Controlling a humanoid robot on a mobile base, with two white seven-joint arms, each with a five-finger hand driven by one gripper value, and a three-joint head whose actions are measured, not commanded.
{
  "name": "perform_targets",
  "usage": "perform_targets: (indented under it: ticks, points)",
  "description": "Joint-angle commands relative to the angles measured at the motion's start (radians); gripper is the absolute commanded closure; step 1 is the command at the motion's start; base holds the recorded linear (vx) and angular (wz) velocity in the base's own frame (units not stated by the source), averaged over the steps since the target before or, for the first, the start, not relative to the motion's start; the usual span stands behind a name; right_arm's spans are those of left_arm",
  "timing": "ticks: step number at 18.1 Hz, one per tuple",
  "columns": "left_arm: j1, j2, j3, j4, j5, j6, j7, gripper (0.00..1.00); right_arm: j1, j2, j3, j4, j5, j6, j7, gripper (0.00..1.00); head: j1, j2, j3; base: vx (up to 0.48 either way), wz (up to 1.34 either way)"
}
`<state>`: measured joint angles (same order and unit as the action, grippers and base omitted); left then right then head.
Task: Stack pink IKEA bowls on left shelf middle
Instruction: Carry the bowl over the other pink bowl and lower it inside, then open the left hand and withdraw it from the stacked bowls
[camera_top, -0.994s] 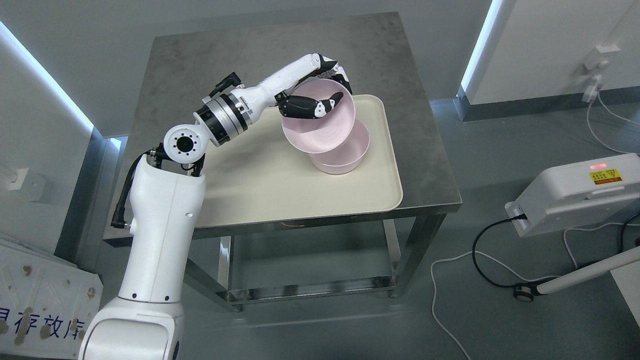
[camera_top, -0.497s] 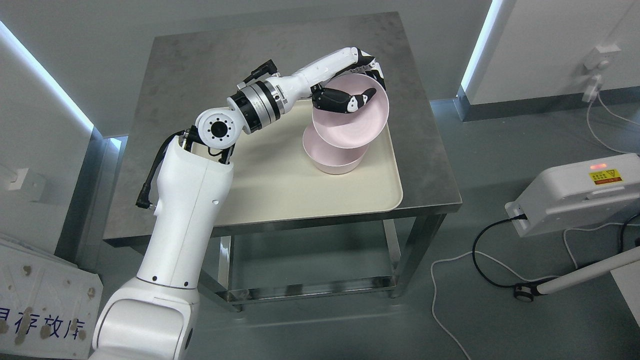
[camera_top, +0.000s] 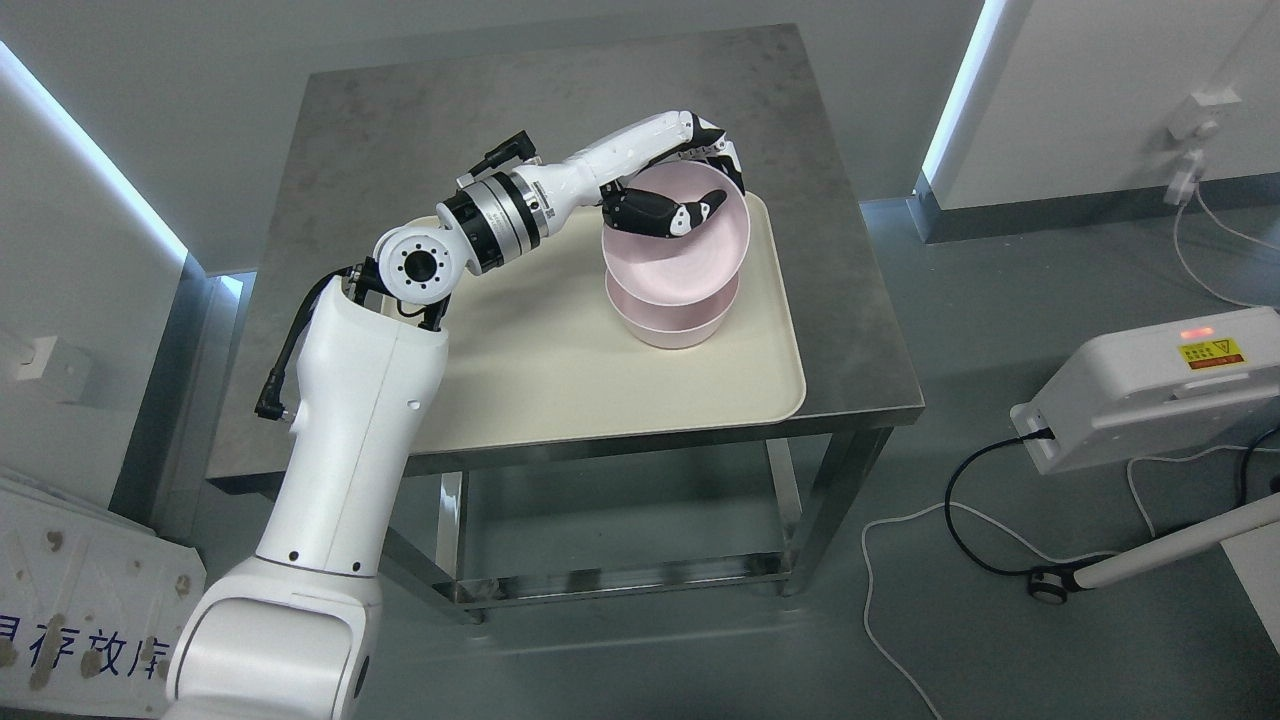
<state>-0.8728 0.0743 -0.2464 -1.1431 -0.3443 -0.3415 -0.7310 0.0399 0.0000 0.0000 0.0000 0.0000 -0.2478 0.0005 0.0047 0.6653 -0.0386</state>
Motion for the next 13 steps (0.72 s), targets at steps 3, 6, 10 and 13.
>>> perform_targets:
  ticks: [3, 6, 10, 13]
  points:
    - [0.040, 0.056, 0.054, 0.034, 0.004, -0.008, -0.002, 0.91, 0.000, -0.017, -0.005, -0.017, -0.002, 0.001, -0.001, 0.00, 0.0000, 0.000, 0.000, 0.000, 0.00]
    - [0.038, 0.016, 0.055, 0.013, 0.007, -0.007, 0.004, 0.28, 0.000, -0.017, -0.005, -0.017, -0.002, 0.001, -0.001, 0.00, 0.0000, 0.000, 0.000, 0.000, 0.00]
    - [0.069, -0.057, 0.179, -0.015, 0.135, -0.004, 0.012, 0.05, 0.000, -0.017, -0.005, -0.017, -0.002, 0.001, -0.001, 0.00, 0.0000, 0.000, 0.000, 0.000, 0.00]
    - [0.130, -0.057, 0.188, -0.116, 0.488, -0.033, -0.002, 0.04, 0.000, -0.017, -0.005, -0.017, -0.002, 0.001, -0.001, 0.00, 0.0000, 0.000, 0.000, 0.000, 0.00]
